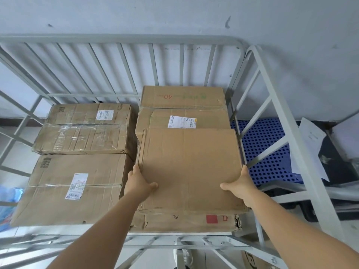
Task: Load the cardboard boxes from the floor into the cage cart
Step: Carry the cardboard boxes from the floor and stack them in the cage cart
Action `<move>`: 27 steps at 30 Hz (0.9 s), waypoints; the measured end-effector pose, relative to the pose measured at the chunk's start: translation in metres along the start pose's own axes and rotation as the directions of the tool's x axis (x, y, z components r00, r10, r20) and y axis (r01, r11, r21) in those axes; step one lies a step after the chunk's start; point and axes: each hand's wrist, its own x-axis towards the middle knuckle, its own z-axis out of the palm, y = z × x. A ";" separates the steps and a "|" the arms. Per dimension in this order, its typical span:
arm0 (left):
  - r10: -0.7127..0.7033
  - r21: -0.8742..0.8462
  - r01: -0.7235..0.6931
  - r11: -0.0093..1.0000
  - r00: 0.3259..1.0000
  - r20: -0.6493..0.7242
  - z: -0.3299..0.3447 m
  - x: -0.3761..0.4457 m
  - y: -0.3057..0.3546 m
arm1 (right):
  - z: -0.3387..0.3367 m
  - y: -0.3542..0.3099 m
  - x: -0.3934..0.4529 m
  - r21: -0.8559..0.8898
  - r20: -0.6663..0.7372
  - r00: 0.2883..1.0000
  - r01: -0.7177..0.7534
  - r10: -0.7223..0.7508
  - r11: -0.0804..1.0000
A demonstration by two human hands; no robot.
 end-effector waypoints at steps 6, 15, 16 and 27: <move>0.025 0.170 -0.027 0.985 1.000 0.011 -0.008 -0.011 0.004 | 0.008 -0.012 -0.009 -0.331 -0.078 0.994 0.041 -0.070 0.943; 0.185 0.407 -0.117 0.906 0.974 -0.133 -0.071 -0.061 -0.011 | 0.048 -0.089 -0.079 -0.660 0.089 0.833 0.460 -0.546 0.594; 0.187 0.403 -0.112 0.908 0.971 -0.151 -0.082 -0.069 -0.016 | 0.055 -0.098 -0.091 -0.668 0.121 0.804 0.500 -0.583 0.551; 0.146 0.339 0.030 0.940 0.865 -0.480 -0.206 -0.200 -0.128 | 0.150 -0.158 -0.256 -0.658 0.358 0.439 0.745 -0.824 0.111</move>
